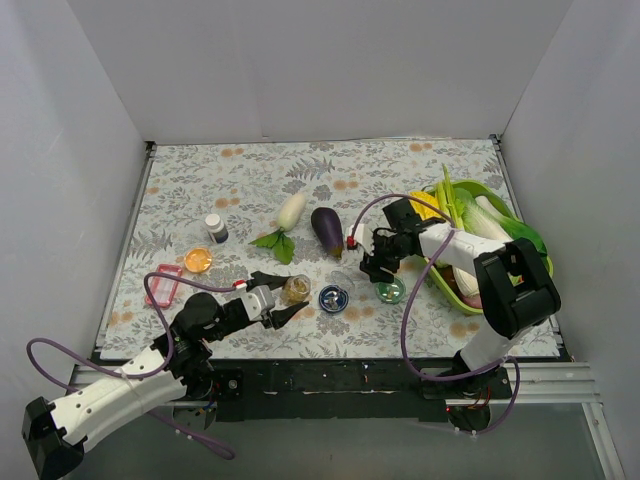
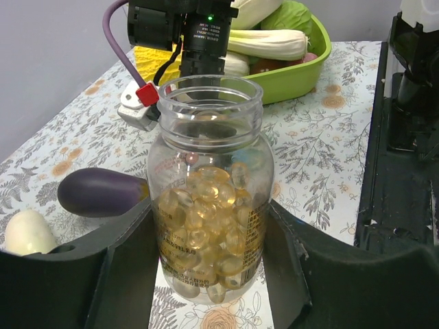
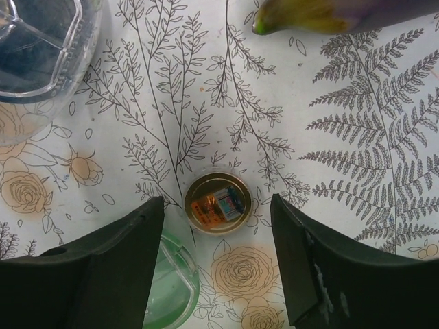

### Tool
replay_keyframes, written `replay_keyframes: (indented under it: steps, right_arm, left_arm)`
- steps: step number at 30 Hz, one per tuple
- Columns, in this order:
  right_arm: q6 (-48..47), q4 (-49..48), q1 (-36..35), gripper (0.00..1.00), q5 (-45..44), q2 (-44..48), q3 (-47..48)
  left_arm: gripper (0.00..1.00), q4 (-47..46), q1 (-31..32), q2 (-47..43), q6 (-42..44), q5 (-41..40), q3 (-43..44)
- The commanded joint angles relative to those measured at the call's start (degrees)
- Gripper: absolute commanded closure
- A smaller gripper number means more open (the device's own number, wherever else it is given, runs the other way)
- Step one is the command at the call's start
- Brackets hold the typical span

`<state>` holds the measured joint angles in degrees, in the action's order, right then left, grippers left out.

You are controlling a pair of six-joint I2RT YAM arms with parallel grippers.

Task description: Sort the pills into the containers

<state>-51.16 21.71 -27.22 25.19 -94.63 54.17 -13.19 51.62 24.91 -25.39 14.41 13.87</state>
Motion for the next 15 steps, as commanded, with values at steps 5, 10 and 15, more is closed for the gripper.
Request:
replay_keyframes:
  steps: [5,10,15]
  right_arm:
    - [1.9,-1.4,-1.3,0.38,-2.6,-2.5,1.2]
    - [2.6,0.4,-2.2,0.59,-3.8,-4.3,2.2]
    - [4.6,1.6,-2.3,0.8,-4.5,-3.7,2.8]
  left_arm:
    - [1.0,0.4,0.2,-0.3,-0.1,0.6,1.9]
    - [1.0,0.5,0.2,0.4,-0.5,1.2,1.9]
    - [1.0,0.4,0.2,0.4,-1.6,1.5,1.6]
